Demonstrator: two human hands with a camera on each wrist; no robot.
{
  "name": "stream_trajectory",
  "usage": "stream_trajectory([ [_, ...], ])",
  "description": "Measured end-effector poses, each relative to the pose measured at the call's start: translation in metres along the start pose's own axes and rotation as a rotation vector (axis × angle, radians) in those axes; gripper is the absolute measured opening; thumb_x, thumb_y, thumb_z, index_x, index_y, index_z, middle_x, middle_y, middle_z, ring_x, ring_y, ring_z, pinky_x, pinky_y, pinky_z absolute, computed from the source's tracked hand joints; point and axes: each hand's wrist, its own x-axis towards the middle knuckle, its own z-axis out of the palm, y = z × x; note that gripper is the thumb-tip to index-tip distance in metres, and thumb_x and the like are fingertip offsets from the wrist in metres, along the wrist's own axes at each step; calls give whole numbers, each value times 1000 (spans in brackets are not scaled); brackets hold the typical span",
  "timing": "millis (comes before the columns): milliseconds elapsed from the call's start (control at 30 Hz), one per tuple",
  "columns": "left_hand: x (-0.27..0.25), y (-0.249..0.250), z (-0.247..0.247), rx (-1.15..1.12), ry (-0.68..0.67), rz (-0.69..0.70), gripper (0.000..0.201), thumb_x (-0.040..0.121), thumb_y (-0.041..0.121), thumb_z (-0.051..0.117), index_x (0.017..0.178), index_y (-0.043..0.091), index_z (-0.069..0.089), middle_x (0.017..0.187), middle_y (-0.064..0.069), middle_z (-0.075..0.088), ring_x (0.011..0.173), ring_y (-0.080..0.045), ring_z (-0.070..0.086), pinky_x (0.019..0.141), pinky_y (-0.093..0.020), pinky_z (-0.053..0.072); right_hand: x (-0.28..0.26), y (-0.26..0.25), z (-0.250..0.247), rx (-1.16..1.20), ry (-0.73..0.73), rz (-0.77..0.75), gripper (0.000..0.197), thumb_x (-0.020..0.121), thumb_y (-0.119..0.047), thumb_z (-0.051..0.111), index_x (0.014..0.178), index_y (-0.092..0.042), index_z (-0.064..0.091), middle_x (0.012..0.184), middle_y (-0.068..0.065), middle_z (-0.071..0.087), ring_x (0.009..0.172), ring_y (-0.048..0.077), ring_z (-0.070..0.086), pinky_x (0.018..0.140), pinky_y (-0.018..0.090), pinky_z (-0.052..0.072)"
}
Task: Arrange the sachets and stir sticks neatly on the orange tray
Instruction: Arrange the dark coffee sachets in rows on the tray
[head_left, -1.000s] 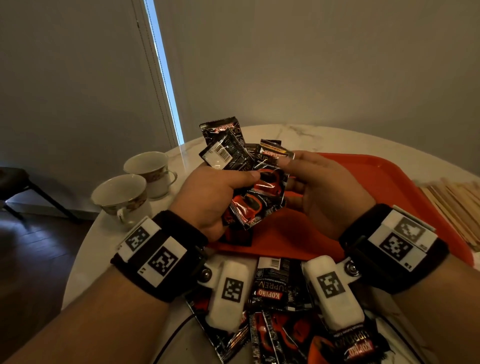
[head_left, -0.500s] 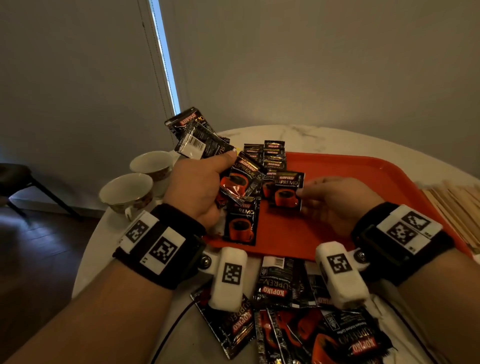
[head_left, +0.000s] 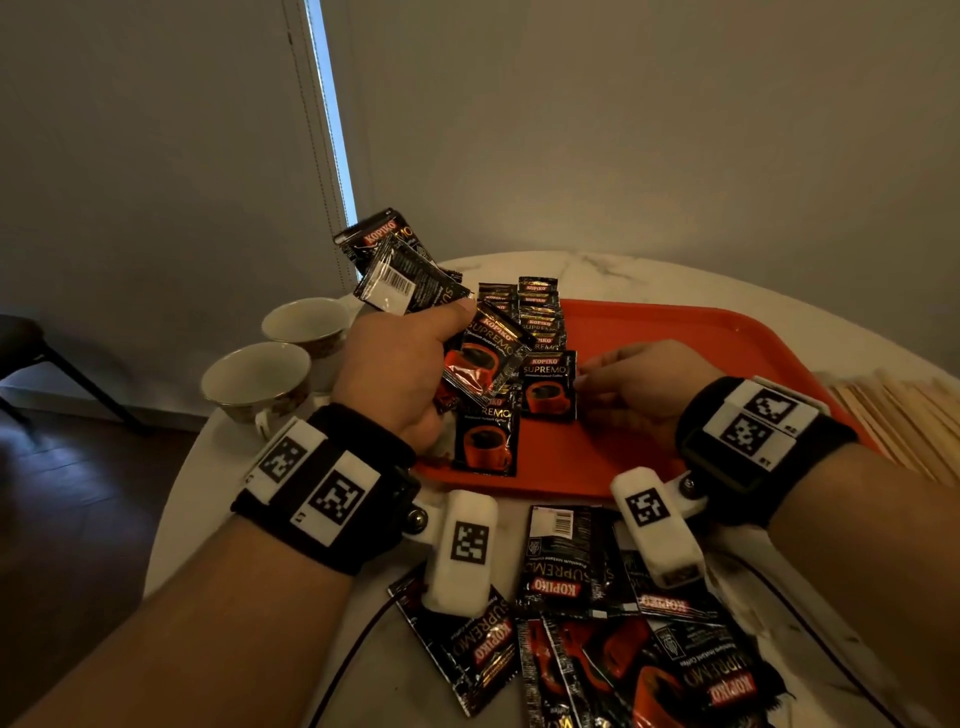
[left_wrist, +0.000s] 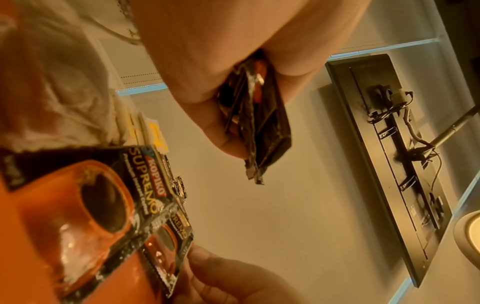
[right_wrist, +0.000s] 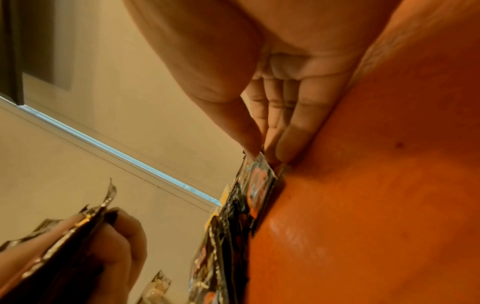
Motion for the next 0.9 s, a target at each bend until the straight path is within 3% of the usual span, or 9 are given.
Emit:
stream_trajectory([
  [167,0,1,-1,0,-4,-9,36,87,5,79,120,1,66,96,-18,79,84,-38,78,76,-61,62,-4,13,-1,18,-7,-43,28,83,8,72,108,-1,67,104,16,75,89,25,74,85,37,62],
  [300,0,2,0,-7,-16,-37,37,88,6,79,122,2,65,92,-16,79,80,-35,79,65,-48,63,-11,21,-1,-9,-27,-58,27,82,11,73,107,2,68,109,23,74,104,37,72,100,51,55],
  [367,-2,3,0,-9,-18,-43,36,88,6,78,121,3,66,91,-14,79,78,-33,79,60,-43,62,-15,23,-2,-28,-36,-69,26,82,11,73,106,2,68,109,25,73,98,36,71,102,53,53],
  [500,-1,3,0,-6,-10,-44,36,88,6,79,122,2,66,93,-15,79,79,-34,79,62,-43,62,-22,24,-3,-69,-67,-62,21,83,12,72,101,1,70,105,25,74,85,30,67,90,47,57],
  [633,0,2,-1,-7,-9,-47,35,88,5,78,120,4,66,93,-15,79,78,-34,79,62,-43,62,-28,25,-5,-81,-103,-30,24,82,12,72,103,0,70,95,20,74,75,24,69,63,34,61],
  [800,1,2,-1,12,-26,-44,37,87,7,79,121,5,65,99,-16,79,85,-36,78,76,-56,63,-35,27,-8,-109,-120,-4,24,81,9,75,100,-5,71,96,16,75,84,27,71,66,34,60],
  [900,0,2,-2,12,-33,-44,34,88,6,78,120,6,65,98,-16,79,83,-35,79,72,-53,63,-38,26,-8,-120,-141,10,25,81,8,76,102,-5,71,100,18,76,90,29,71,74,38,62],
])
